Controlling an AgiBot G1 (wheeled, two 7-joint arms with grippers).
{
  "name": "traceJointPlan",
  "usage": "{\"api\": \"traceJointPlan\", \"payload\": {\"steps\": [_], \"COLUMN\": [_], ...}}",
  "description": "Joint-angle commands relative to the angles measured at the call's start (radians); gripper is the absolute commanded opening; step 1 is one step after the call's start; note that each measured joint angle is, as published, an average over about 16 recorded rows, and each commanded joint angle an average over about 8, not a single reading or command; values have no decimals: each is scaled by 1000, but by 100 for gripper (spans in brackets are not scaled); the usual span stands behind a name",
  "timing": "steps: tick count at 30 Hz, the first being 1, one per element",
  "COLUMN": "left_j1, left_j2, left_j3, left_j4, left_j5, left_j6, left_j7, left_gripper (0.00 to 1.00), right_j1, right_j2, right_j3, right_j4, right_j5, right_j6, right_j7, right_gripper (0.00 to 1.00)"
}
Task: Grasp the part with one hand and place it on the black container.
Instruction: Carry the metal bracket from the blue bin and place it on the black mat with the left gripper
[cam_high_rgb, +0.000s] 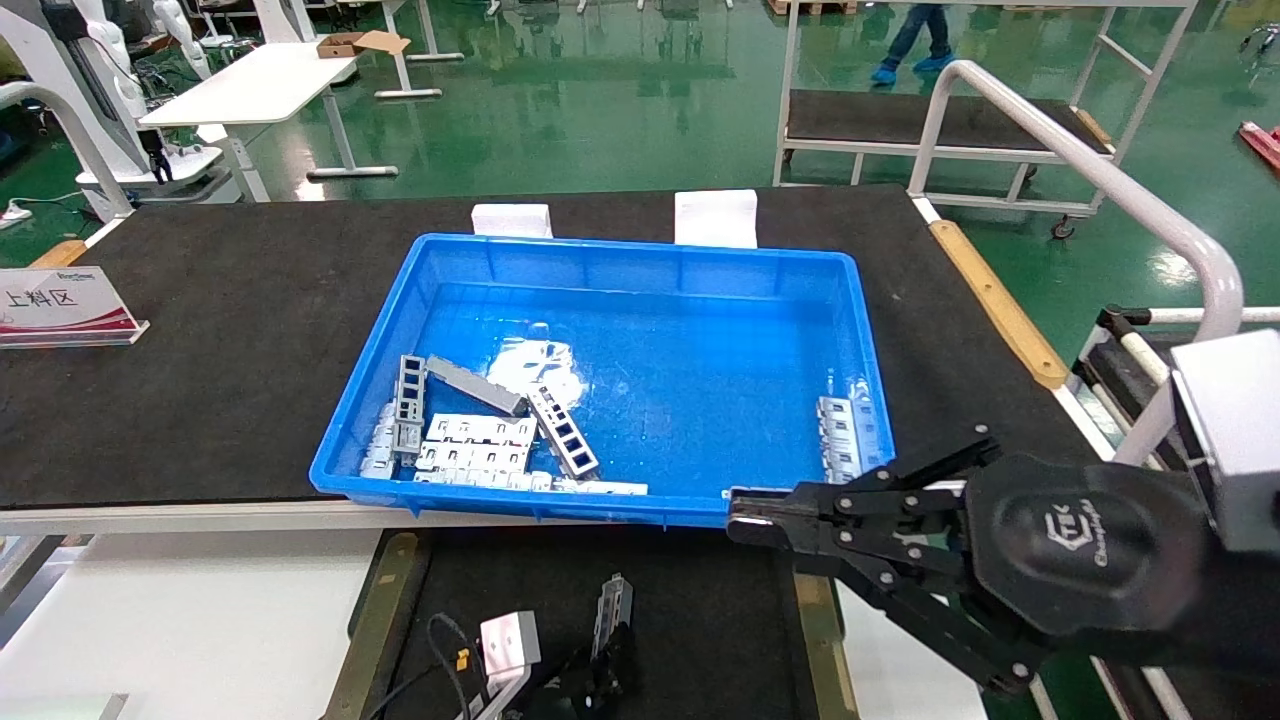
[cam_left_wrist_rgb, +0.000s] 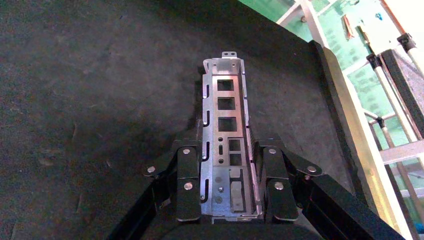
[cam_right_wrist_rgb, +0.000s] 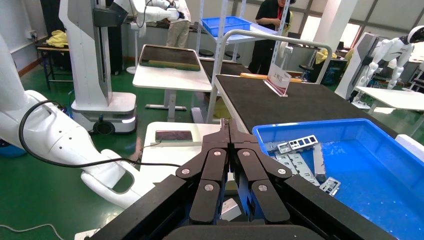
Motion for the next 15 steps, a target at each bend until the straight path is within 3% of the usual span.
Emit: {"api": "traceJointPlan", "payload": {"steps": [1,15], "left_j1": [0,-5], "left_j2": [0,-3], "left_j3": [4,26], "left_j4": [-5,-25], "left_j5": [4,88], "left_j6": [-9,-30], "left_j7": [-11,-79], "left_gripper": [100,100], "right_j1": [0,0], "right_j2": [0,0], "right_j3": [0,0], "right_j4": [0,0], "right_j5": [0,0], "right_j6": [0,0], "right_j7": [0,0], "right_gripper": [100,100]}}
